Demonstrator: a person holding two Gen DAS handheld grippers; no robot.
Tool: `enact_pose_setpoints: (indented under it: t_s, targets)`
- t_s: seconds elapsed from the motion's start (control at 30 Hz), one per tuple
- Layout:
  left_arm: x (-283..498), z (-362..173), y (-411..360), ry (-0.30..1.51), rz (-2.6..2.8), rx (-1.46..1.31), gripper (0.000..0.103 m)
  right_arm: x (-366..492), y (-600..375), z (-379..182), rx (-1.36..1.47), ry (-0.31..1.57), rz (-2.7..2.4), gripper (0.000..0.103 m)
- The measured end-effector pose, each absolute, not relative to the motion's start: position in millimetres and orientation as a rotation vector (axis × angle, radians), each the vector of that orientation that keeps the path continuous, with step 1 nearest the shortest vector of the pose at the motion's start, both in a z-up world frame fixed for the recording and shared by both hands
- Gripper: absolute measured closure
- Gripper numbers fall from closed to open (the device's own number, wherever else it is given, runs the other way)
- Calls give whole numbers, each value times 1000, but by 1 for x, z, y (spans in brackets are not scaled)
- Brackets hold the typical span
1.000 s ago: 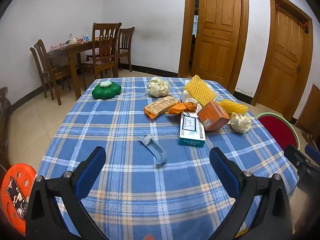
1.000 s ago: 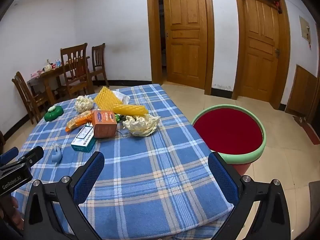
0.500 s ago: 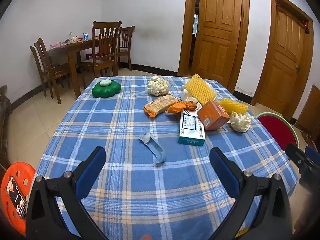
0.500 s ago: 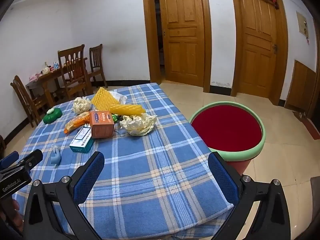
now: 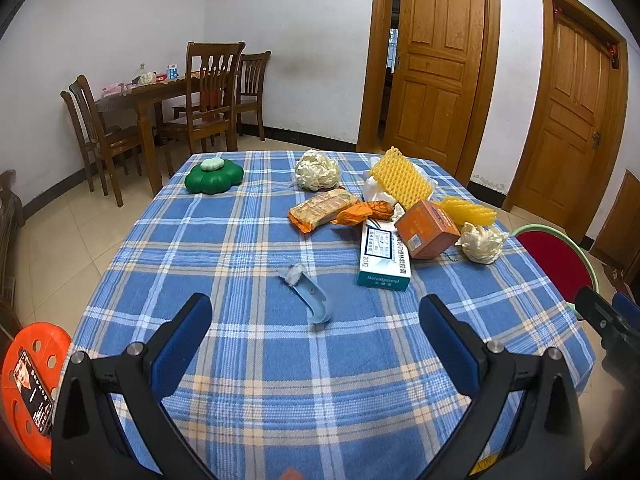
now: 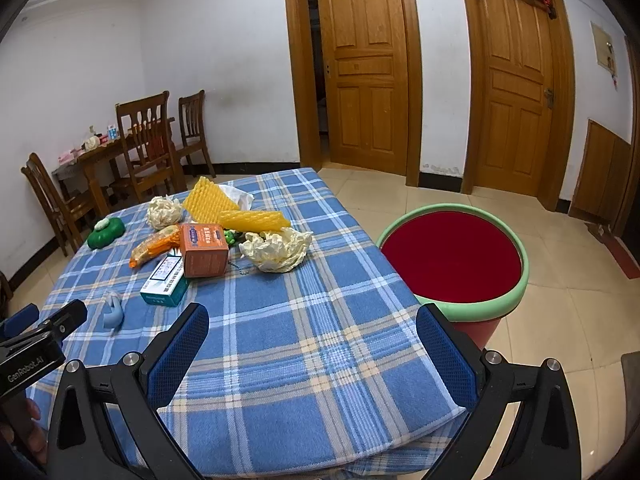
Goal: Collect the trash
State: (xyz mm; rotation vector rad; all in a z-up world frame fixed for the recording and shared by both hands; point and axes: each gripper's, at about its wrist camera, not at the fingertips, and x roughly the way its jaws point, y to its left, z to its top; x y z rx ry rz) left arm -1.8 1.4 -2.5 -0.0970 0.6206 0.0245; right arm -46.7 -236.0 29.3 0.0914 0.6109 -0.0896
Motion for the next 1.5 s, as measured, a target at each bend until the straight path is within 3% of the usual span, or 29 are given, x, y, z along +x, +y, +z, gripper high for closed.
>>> enact_pose_setpoints:
  t_s: [1.5]
  targets:
    - [-3,-3,5,629,30,-104,2,-46,-238,29,101,628,-90,0]
